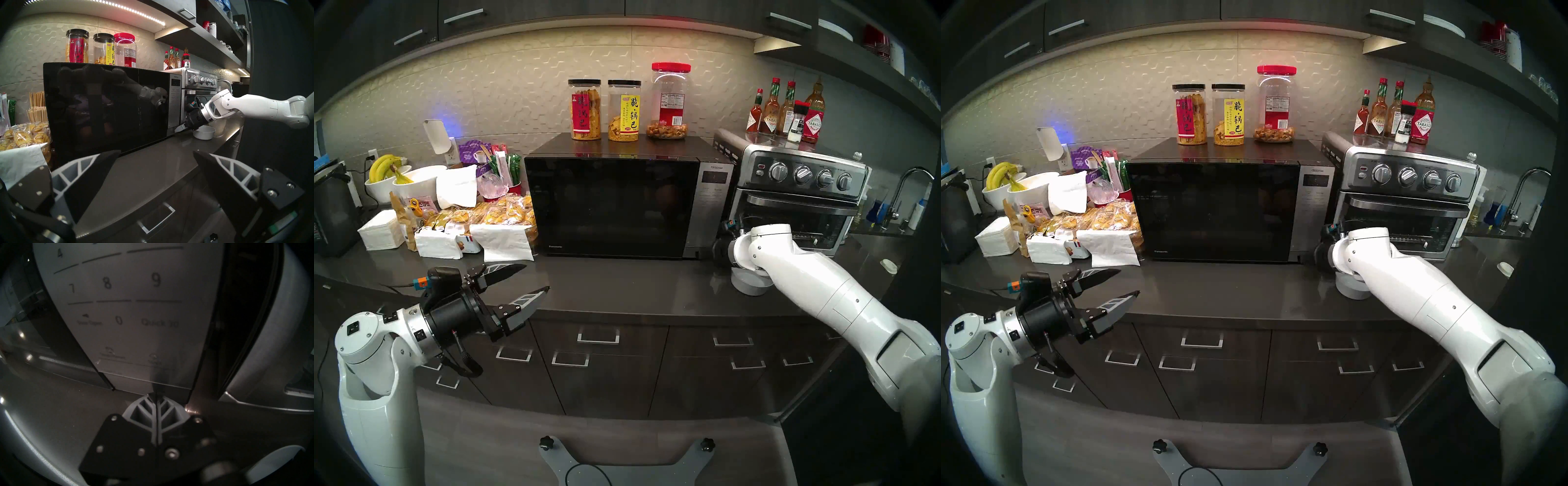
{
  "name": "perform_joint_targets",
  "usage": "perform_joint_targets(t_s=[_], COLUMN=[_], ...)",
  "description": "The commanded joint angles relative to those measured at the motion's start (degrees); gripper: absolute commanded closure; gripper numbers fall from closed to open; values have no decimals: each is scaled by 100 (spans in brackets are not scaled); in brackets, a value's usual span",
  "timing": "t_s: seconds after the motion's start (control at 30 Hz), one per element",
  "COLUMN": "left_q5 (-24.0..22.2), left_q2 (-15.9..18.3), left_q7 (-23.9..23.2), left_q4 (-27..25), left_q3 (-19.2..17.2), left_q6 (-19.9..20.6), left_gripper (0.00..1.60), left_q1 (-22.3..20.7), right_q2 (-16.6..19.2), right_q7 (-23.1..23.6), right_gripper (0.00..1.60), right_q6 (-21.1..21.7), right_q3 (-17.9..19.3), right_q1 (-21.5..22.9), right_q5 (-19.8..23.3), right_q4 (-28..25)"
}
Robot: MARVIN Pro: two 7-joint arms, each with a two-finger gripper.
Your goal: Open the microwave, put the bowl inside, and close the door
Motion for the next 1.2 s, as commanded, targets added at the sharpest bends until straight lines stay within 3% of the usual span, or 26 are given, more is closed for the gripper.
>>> perform_joint_targets(t_s=[0.0, 0.47, 1.17], left_q5=[-13, -6, 3], left_q2=[8, 2, -5], left_q7=[-12, -18, -27], left_q4=[-67, -66, -66], left_q3=[8, 7, 5], left_q6=[12, 12, 15], left_gripper=[0, 0, 0], left_q1=[-12, -15, -20], right_q2=[39, 123, -228], right_q7=[15, -102, -319], right_gripper=[160, 160, 160], right_q6=[-462, -1146, -1505], right_q3=[148, 122, -18], right_q1=[27, -256, -265], right_q5=[-130, -576, -1069], right_q4=[-212, -485, -193])
